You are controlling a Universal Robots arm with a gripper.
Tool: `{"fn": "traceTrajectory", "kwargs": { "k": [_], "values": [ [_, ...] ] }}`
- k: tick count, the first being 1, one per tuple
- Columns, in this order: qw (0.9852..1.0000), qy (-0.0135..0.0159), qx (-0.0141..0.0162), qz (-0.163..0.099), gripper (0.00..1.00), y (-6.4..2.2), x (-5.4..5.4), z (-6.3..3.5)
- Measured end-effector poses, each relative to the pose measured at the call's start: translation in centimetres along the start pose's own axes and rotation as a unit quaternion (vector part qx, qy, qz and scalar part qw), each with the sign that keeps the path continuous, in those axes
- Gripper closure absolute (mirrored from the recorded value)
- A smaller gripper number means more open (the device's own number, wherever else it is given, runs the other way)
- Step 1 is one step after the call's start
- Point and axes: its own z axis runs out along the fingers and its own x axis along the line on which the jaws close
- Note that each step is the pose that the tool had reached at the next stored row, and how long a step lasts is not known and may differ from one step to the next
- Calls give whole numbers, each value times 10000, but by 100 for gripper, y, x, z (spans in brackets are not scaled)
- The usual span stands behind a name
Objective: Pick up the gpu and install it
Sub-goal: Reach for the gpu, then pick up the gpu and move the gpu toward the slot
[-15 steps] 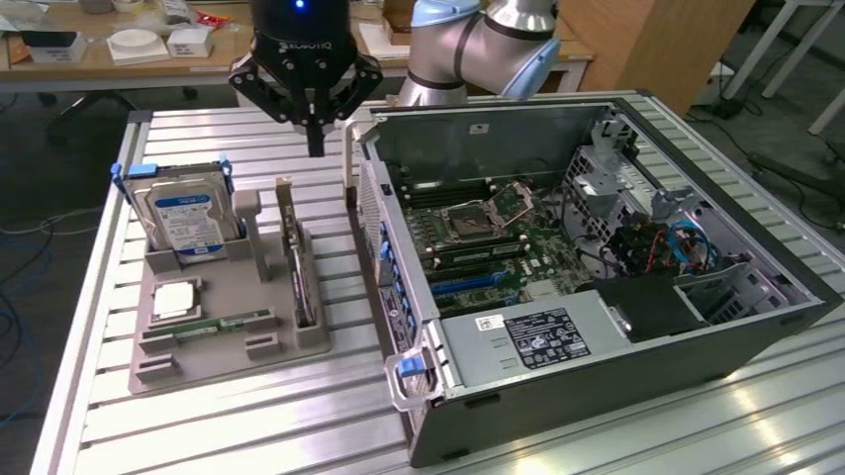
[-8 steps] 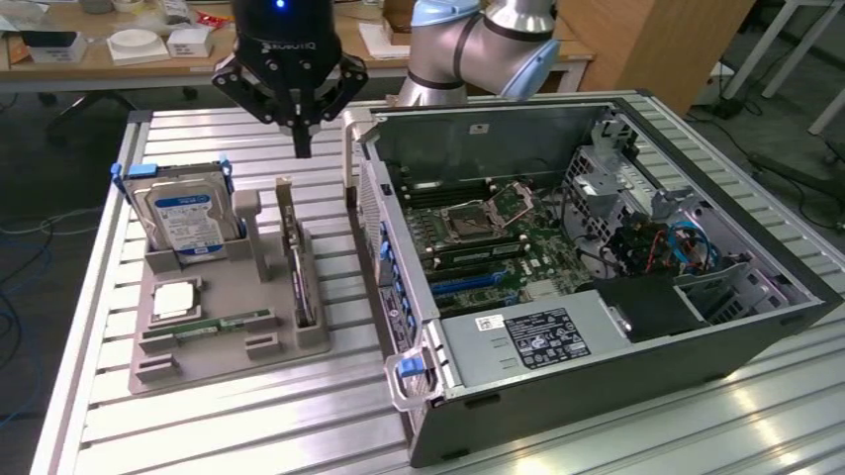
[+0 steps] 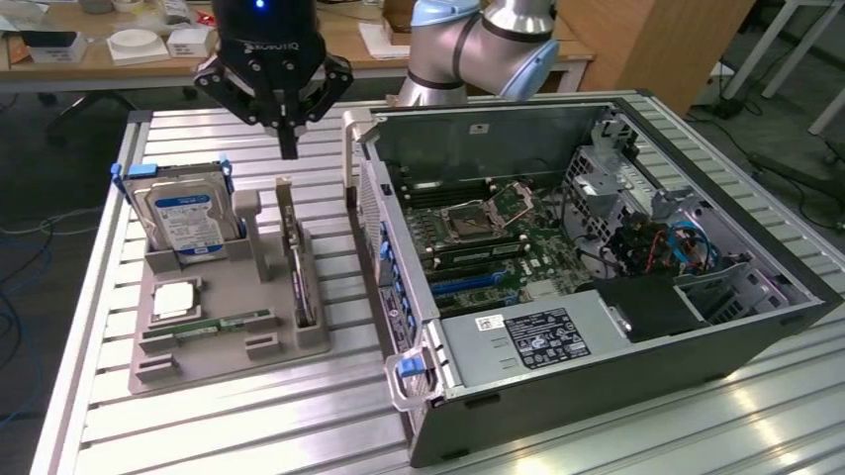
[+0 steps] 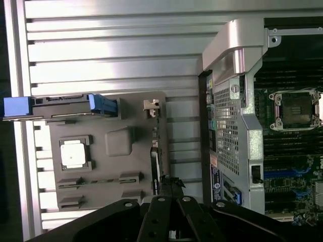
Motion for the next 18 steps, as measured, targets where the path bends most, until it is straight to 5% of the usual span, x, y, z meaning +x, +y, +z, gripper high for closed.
{"fn": "traceTrajectory", "kwargs": {
  "k": [18],
  "values": [
    [10000,1,1,0,90,-10,113,-3]
  ]
}}
